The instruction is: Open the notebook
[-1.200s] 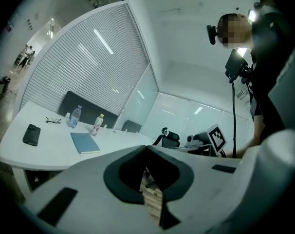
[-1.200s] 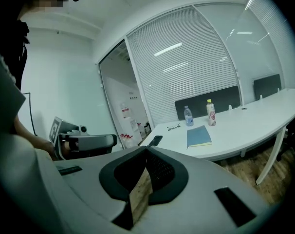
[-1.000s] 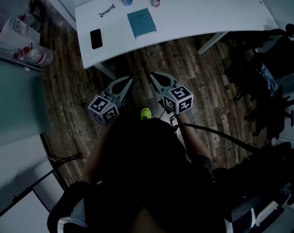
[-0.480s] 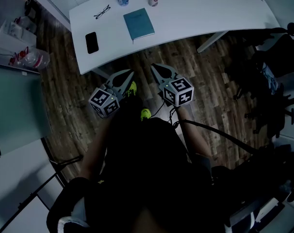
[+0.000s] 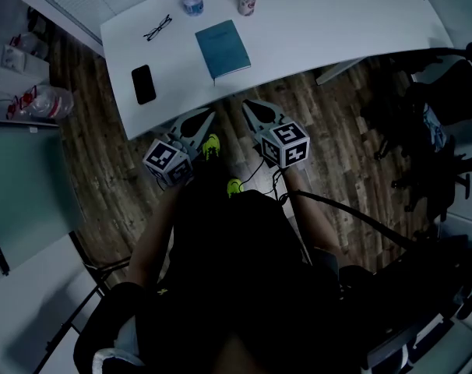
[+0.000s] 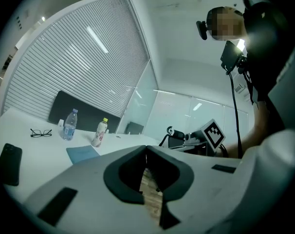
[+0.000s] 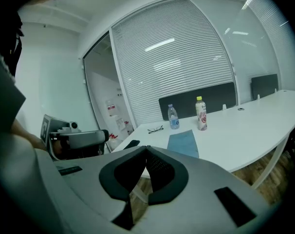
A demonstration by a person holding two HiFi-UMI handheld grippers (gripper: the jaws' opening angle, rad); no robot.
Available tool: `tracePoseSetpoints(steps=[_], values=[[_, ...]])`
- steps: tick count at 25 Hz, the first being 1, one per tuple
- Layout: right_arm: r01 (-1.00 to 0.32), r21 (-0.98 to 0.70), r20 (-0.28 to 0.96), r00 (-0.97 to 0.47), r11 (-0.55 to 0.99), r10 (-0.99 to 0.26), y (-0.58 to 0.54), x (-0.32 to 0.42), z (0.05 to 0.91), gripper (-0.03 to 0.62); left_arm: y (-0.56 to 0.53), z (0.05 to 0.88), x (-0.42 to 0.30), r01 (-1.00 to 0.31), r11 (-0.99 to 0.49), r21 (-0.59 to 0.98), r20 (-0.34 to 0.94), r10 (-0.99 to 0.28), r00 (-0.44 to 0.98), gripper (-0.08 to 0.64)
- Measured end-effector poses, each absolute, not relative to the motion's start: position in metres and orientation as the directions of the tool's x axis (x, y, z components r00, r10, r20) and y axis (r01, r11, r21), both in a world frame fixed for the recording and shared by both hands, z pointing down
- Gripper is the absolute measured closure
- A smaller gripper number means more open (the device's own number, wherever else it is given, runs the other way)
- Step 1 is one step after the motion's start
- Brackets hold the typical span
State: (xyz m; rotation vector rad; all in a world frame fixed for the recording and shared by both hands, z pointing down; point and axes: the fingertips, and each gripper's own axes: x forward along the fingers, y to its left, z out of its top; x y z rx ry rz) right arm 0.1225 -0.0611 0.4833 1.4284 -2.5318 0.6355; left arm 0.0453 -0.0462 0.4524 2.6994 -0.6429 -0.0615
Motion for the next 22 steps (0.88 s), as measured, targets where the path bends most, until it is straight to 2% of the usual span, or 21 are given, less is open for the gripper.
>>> tracePoseSetpoints(steps=[5, 11, 22], values=[[-0.852, -0.275, 0.348, -0.520, 0.445, -0.780, -0.095, 0.122, 0.500, 0.592, -0.078, 0.472, 0.047, -0.420, -0.840, 0.343, 0.023, -0.440, 0.898, 0.561], [-0.877, -0.285, 0.408, -0.477, 0.387, -0.779, -0.132, 0.128, 0.529, 0.589, -0.112, 0.494, 0.054, -0.410, -0.829, 0.380, 0.030, -0.433, 0.901, 0.560], [-0.910, -0.323, 0.509, -0.400, 0.262, -0.762, -0.177, 0.145, 0.588, 0.509, -0.155, 0.531, 0.053, -0.409, -0.798, 0.443, 0.064, -0.427, 0.902, 0.546]])
